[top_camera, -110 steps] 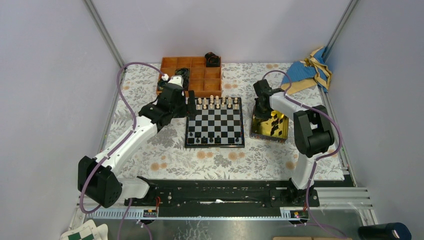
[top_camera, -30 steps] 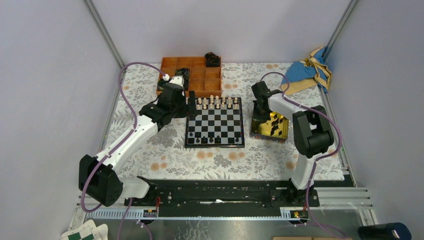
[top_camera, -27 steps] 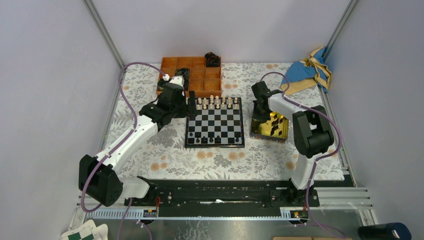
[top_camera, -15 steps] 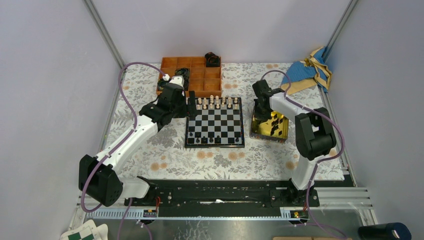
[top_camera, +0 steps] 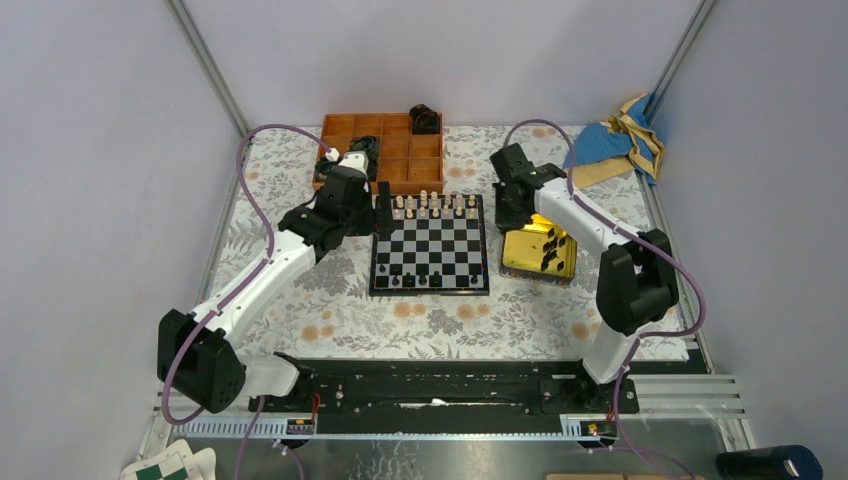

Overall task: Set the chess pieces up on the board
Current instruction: Pick up the chess piece from the storage box, then place the chess piece on the chessboard.

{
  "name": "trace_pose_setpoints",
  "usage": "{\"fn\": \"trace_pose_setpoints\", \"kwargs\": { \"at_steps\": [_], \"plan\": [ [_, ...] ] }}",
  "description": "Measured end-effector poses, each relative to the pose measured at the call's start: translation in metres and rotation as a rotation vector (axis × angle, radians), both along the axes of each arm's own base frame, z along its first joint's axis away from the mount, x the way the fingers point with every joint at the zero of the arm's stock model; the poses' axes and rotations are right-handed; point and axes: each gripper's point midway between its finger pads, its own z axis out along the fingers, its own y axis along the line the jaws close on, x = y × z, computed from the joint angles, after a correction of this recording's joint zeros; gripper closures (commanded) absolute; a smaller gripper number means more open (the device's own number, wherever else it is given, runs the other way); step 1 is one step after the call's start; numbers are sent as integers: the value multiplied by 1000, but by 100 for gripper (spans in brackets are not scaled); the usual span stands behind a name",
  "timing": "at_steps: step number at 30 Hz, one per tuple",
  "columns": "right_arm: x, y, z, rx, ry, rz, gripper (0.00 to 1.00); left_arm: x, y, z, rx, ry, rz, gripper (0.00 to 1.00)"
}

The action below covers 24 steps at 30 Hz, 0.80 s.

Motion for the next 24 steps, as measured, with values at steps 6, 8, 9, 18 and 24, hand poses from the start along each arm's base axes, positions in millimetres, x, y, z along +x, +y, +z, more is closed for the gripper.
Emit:
{"fn": "trace_pose_setpoints", "kwargs": {
  "at_steps": [6,8,9,18,24],
  "plan": [
    [-14,47,20,14,-26,122,100,0,0,0,-1,-1,0,1],
    [-19,61,25,20,-33,157,100,0,0,1,-1,-2,0,1],
    [-22,69,28,23,-35,176,100,0,0,2,-2,-4,0,1],
    [-27,107,17,13,-9,252,100,-12,6,10,-18,-37,1,1],
    [-36,131,2,-9,29,308,100,-21,10,12,-25,-48,3,1]
  ]
}}
